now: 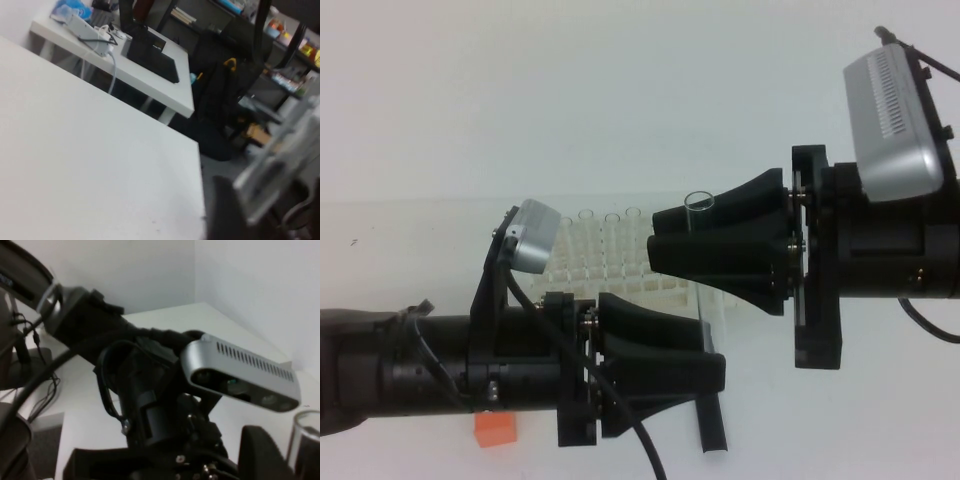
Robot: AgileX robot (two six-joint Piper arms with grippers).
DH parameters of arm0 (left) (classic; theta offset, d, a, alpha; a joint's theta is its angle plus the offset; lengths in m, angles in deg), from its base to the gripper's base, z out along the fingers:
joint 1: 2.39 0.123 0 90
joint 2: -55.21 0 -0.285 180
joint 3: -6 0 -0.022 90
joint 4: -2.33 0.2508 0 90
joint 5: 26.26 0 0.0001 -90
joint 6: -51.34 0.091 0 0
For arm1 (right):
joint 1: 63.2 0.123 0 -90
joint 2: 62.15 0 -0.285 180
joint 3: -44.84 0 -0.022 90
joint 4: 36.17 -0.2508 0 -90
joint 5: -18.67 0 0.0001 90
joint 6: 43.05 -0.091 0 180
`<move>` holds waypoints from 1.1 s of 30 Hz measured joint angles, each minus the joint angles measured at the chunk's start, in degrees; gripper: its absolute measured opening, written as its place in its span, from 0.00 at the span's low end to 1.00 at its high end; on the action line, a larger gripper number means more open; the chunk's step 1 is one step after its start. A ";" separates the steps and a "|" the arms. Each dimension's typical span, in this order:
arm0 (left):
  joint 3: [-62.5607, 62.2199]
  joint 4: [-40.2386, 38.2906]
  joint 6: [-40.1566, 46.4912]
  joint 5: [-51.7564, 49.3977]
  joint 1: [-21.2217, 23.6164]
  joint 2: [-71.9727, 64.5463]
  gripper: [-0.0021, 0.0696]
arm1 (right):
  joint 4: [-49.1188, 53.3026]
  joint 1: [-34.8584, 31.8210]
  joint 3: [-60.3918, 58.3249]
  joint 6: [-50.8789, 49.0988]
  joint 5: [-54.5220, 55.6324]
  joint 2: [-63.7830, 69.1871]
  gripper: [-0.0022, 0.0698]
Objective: Place the test tubes
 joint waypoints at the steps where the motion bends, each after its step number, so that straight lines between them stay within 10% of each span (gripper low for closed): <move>1: 0.00 0.00 -0.73 -0.12 0.00 0.00 0.60 | 0.11 0.00 0.00 0.23 0.34 0.00 0.19; 4: 0.00 0.00 -0.95 -0.14 0.00 0.00 0.81 | 0.24 0.00 0.00 0.63 1.29 0.00 0.19; 9: 0.00 0.00 -0.60 -0.24 0.00 0.10 0.84 | 1.31 0.00 0.00 0.97 5.34 -2.73 0.19; 20: 0.00 0.09 -6.03 -0.24 0.00 0.10 0.10 | 8.25 0.00 0.15 -3.44 12.03 -19.08 0.19; 33: 0.00 1.13 -9.20 -0.35 0.00 0.19 0.03 | 20.33 0.00 0.25 -15.13 13.10 -29.98 0.19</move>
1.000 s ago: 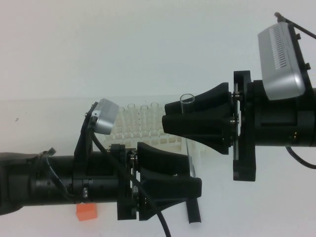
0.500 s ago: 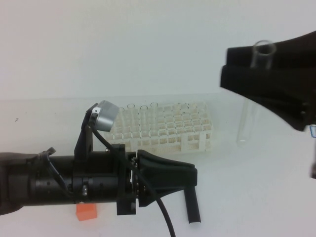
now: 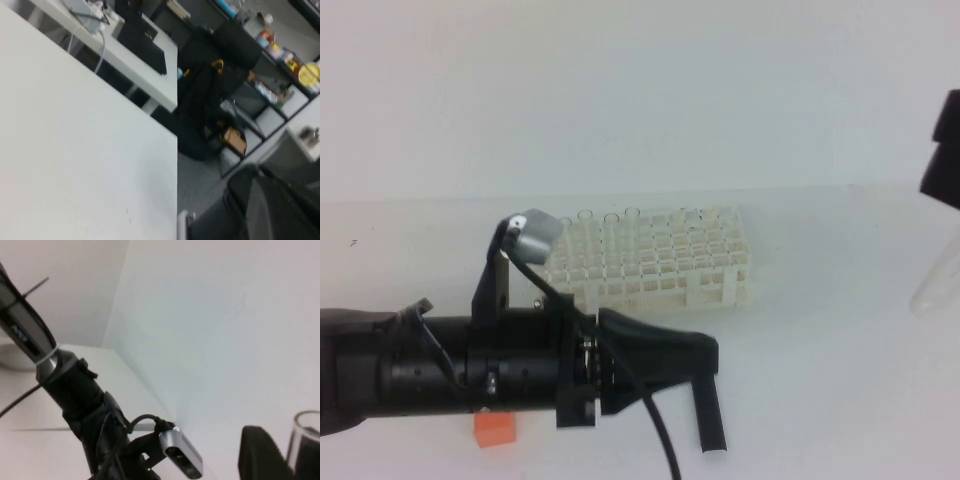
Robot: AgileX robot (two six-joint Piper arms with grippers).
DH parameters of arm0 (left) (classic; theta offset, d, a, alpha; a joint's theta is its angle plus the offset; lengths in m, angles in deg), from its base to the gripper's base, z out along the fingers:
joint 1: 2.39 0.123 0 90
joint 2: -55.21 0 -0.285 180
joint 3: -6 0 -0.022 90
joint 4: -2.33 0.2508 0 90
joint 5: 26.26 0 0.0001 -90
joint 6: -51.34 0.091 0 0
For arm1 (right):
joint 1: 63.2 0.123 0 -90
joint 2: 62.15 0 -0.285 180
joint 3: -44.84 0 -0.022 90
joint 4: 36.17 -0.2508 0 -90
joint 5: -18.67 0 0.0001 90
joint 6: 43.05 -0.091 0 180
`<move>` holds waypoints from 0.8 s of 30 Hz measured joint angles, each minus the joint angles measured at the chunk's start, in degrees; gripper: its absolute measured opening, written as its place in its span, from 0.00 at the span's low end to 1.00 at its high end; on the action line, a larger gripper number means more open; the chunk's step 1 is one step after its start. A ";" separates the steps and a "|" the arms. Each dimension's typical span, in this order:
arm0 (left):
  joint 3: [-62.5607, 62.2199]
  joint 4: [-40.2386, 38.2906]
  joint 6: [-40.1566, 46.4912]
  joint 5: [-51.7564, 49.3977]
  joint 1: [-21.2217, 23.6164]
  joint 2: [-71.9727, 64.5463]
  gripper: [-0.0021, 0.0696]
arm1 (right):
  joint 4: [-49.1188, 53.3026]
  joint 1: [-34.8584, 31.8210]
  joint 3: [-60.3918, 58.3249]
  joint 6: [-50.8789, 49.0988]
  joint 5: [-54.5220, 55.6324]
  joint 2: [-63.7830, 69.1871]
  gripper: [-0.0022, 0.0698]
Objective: Place the test tubes
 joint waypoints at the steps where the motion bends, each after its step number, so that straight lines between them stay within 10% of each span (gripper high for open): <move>1: 0.00 -1.04 -0.03 0.24 0.00 0.00 0.03 | 0.00 0.00 -0.15 -0.27 0.33 -0.41 0.19; 24: -0.37 -1.04 0.07 5.32 0.00 0.13 0.03 | -0.26 0.00 -2.97 -1.65 4.10 -0.63 0.19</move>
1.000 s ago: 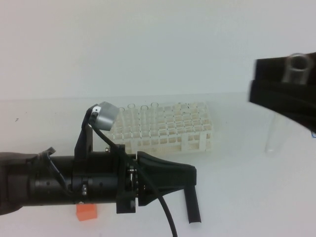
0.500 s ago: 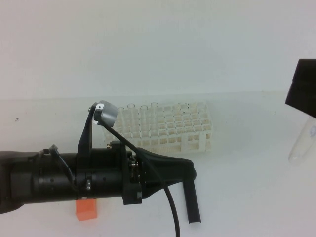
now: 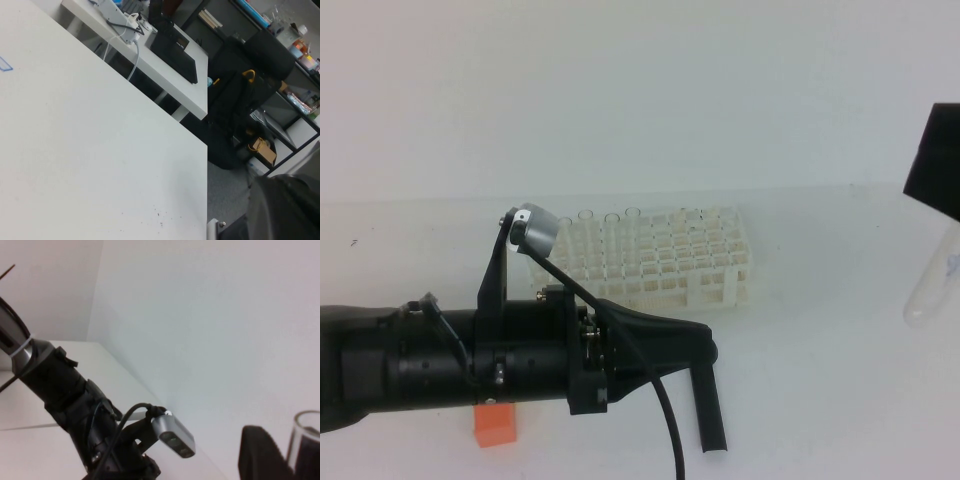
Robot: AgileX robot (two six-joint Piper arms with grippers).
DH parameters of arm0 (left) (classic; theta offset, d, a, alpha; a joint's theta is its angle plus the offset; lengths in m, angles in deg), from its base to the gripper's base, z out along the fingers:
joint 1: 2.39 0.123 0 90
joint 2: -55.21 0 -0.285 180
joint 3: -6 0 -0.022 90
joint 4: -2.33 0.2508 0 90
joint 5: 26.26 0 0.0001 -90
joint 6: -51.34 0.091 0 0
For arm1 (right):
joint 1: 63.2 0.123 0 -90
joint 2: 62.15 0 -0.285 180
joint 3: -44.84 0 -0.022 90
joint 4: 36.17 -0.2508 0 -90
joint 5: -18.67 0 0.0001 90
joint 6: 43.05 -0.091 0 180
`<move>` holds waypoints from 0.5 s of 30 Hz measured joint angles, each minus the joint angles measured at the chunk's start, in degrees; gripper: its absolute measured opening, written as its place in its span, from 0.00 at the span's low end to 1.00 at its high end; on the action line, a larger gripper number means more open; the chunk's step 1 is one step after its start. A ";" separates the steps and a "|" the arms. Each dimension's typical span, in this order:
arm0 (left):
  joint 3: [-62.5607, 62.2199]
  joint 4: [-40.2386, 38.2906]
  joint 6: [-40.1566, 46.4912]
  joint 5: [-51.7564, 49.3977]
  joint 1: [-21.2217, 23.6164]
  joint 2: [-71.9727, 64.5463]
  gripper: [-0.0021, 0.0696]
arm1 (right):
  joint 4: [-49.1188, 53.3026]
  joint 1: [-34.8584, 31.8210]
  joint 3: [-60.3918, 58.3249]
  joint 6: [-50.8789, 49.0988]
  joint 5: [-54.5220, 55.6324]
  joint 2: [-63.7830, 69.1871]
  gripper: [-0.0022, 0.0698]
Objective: Place the test tubes
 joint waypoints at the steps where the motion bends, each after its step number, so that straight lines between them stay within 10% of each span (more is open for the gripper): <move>1: 0.00 0.00 0.00 0.00 0.00 0.00 0.03 | -0.12 0.00 0.00 0.00 0.32 0.00 0.19; 15: 0.00 0.00 0.00 -0.09 0.00 0.00 0.03 | -0.80 0.00 0.00 1.23 8.95 0.00 0.19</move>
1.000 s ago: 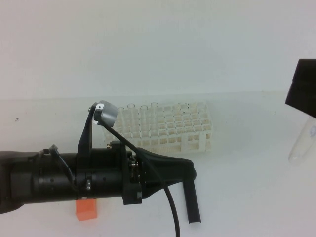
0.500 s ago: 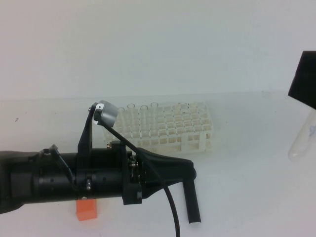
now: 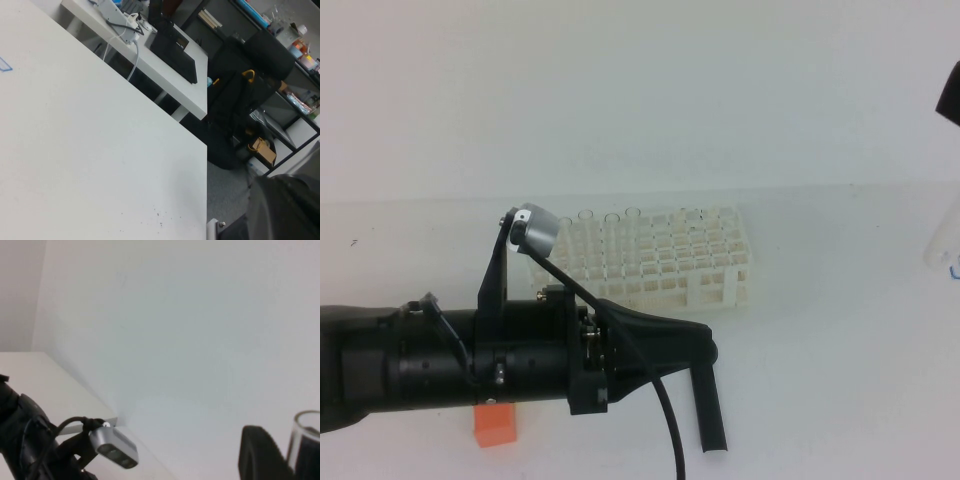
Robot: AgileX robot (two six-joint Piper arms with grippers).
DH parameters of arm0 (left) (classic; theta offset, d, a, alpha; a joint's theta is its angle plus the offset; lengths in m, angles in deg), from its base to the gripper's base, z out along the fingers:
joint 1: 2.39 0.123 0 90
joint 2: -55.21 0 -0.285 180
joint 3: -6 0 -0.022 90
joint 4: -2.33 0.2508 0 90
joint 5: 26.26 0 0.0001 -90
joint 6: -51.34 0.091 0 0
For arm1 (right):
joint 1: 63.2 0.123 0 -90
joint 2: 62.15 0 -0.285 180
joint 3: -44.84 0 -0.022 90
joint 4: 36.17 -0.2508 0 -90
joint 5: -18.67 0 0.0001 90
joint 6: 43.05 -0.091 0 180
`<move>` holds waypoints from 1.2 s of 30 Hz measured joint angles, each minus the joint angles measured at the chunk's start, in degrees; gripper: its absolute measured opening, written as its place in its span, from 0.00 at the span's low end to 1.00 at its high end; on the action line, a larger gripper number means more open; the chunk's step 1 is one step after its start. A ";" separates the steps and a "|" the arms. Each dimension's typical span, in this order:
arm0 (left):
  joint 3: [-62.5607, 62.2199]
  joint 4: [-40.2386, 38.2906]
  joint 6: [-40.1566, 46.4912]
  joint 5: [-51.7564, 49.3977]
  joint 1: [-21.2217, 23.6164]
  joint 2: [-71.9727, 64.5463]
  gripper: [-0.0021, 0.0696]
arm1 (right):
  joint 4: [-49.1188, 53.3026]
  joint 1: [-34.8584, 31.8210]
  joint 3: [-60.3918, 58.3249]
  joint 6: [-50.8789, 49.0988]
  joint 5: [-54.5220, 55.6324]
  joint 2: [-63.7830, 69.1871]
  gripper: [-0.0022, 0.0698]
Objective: Place the test tubes
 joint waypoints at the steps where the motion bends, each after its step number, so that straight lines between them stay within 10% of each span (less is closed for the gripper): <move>1: 0.00 0.00 0.00 0.00 0.00 0.00 0.03 | 0.00 0.00 0.00 0.00 0.00 0.00 0.19; 18: 1.87 0.00 0.86 16.30 0.12 30.54 0.03 | -0.75 0.00 -0.13 0.00 -0.13 0.00 0.19; 36: 29.47 0.00 0.86 16.99 9.72 62.34 0.03 | -1.27 0.00 -0.13 -0.20 -2.98 0.87 0.19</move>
